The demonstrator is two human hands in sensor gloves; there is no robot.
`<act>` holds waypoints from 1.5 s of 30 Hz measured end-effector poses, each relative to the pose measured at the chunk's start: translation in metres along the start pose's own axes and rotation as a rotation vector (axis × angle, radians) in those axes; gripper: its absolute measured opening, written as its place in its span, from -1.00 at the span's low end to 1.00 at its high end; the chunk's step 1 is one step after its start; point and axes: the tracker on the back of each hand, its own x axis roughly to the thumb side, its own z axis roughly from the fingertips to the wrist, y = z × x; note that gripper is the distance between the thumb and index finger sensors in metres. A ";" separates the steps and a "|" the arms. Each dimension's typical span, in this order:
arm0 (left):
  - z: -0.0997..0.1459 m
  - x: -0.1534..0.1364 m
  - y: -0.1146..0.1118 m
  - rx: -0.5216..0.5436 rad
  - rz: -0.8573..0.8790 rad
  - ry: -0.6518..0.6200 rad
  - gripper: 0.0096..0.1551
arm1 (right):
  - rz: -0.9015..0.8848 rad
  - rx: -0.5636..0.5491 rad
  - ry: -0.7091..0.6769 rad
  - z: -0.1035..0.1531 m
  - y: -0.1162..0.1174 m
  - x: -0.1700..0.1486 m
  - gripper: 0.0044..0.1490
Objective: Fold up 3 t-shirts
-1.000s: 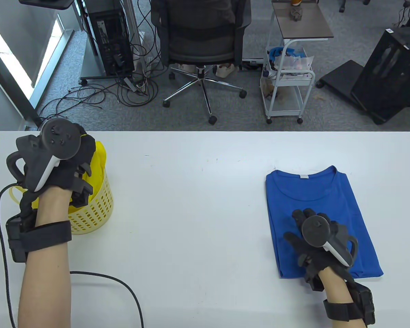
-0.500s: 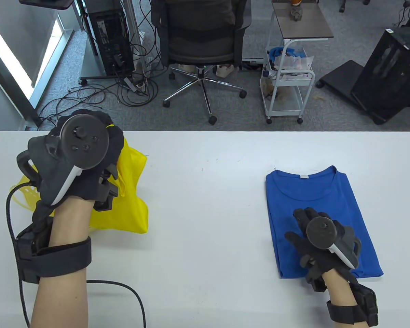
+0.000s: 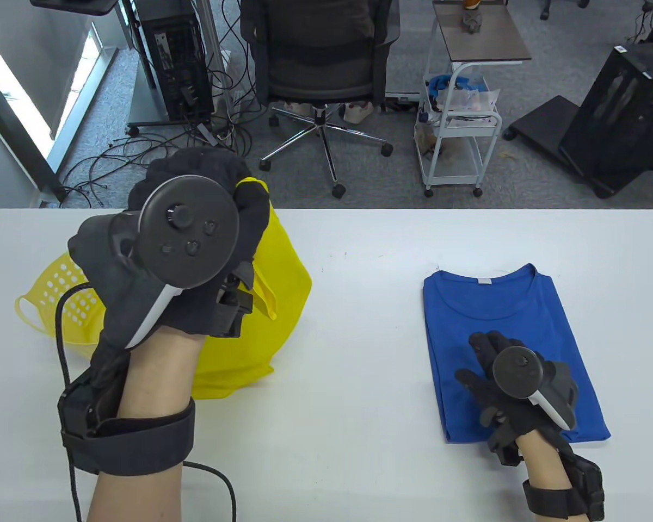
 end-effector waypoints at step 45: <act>0.171 -0.208 -0.305 -0.798 -0.156 -0.007 -0.54 | 0.215 0.172 -0.380 0.032 0.050 0.123 -0.18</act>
